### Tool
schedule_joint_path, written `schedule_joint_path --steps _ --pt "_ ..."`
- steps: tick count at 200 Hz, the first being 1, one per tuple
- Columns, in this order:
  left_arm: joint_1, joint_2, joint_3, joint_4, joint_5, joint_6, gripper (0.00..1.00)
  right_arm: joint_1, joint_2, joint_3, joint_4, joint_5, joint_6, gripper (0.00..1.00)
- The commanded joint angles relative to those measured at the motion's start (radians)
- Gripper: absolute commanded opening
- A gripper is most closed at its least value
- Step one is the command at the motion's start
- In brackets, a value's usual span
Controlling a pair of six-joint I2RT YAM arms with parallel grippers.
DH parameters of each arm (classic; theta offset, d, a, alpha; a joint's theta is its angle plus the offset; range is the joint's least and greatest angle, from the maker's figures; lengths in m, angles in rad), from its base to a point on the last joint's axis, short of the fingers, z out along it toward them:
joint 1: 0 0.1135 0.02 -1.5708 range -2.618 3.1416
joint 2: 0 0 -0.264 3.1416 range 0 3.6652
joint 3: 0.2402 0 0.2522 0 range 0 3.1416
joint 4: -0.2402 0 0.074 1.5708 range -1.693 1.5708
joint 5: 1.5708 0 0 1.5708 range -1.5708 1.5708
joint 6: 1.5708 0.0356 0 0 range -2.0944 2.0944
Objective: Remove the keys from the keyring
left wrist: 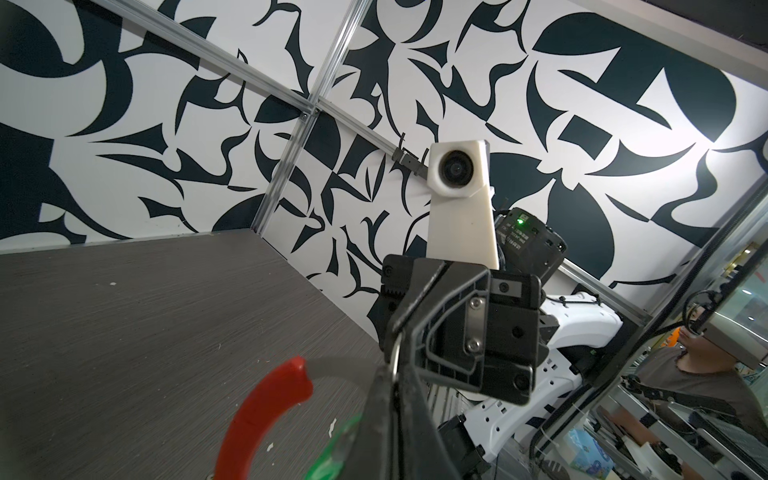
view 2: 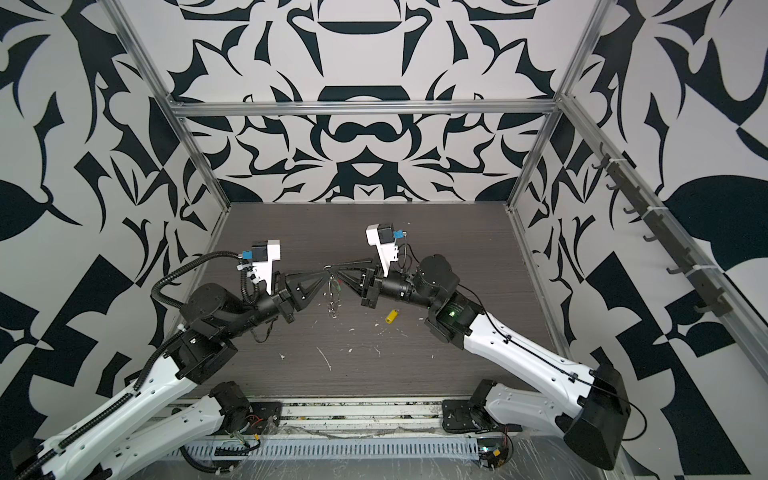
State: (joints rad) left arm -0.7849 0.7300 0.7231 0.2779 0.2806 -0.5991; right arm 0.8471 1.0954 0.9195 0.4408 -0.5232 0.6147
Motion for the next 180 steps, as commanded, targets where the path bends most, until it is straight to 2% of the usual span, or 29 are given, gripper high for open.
schedule_joint_path --steps 1,20,56,89,126,180 --pt "0.0 -0.037 0.024 -0.06 -0.012 0.032 0.38 0.007 -0.047 0.107 -0.156 -0.016 -0.106 0.0" --pt "-0.001 -0.077 0.045 -0.152 0.004 0.081 0.38 -0.005 -0.044 0.181 -0.302 -0.094 -0.201 0.0" --pt "-0.001 -0.069 0.144 -0.349 0.108 0.143 0.27 -0.061 0.017 0.308 -0.533 -0.291 -0.329 0.0" --pt "-0.001 -0.056 0.192 -0.429 0.158 0.166 0.26 -0.082 0.061 0.42 -0.729 -0.382 -0.471 0.0" --pt "-0.001 -0.023 0.229 -0.463 0.23 0.18 0.29 -0.086 0.104 0.521 -0.908 -0.413 -0.593 0.0" --pt "0.0 0.008 0.248 -0.478 0.253 0.193 0.27 -0.087 0.126 0.573 -0.997 -0.431 -0.646 0.0"
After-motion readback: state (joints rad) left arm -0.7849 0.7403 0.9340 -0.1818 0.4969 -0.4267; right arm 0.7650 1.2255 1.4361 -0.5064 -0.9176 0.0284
